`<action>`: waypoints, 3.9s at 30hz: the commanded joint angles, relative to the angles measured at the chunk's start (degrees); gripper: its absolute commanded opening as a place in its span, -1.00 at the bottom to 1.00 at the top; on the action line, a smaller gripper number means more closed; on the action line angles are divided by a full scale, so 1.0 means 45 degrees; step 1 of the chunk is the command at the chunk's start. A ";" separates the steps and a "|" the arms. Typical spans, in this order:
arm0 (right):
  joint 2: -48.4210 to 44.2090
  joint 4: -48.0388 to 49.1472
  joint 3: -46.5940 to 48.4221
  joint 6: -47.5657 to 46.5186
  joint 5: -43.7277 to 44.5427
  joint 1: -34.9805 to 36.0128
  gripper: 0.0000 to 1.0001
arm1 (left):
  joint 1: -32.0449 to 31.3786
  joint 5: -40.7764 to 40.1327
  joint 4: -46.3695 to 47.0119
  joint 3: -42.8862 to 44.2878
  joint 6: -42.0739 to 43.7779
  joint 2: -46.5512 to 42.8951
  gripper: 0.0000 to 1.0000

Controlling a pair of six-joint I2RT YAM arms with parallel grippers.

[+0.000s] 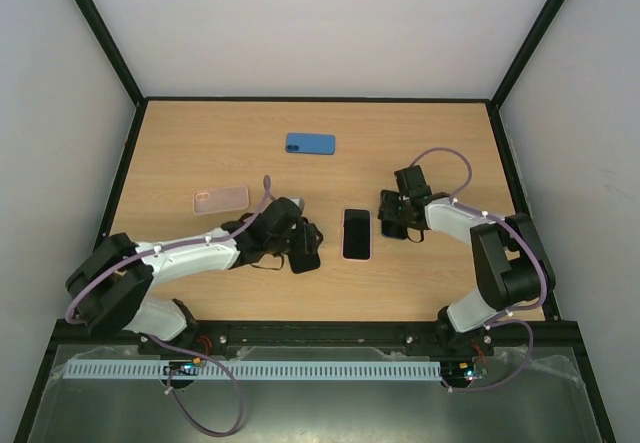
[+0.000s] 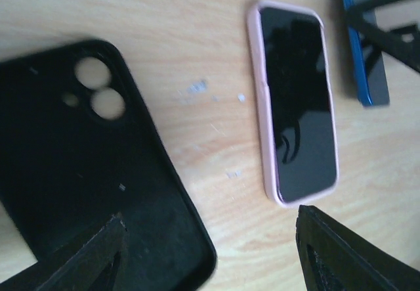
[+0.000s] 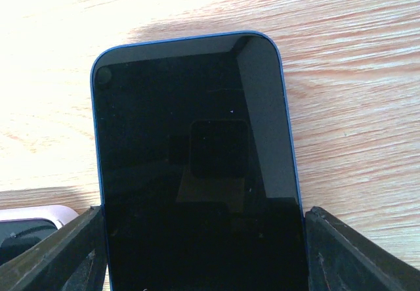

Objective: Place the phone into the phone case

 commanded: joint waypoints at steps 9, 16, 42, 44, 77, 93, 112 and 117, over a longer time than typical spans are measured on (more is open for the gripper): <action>-0.0535 -0.0150 -0.0211 0.0100 0.0529 0.0072 0.33 | -0.1744 0.2188 0.1582 0.0242 -0.0709 0.1240 0.42; -0.0758 -0.0133 -0.0382 0.0091 0.0665 0.0072 0.33 | -0.2207 0.2136 0.1797 0.1332 -0.1045 0.3121 0.43; -0.1065 0.0369 -0.0678 0.0168 0.0205 0.0072 0.32 | 0.0926 -0.3510 -0.1651 -0.3425 -0.5908 -0.1955 0.24; -0.1067 0.0418 -0.0727 0.0169 0.0194 0.0072 0.32 | 0.1637 -0.3530 -0.0750 -0.4101 -0.6244 -0.2856 0.18; -0.1436 0.0422 -0.0796 0.0269 0.0065 0.0112 0.31 | 0.3098 -0.2143 -0.1474 -0.3446 -1.0911 -0.0977 -0.49; -0.2580 -0.0326 -0.0671 0.0372 -0.0055 0.0212 0.31 | 0.3881 -0.2136 -0.2215 -0.3027 -0.8629 -0.1048 -0.95; -0.5152 -0.0554 -0.1306 0.2239 -0.0559 0.2772 0.25 | 0.1542 -0.1294 -0.3616 -0.1035 -0.1156 -0.0149 -0.95; -0.5245 -0.0324 -0.1285 0.2789 -0.0493 0.3761 0.25 | 0.0749 -0.0727 -0.3383 -0.0367 -0.1143 0.1094 -0.89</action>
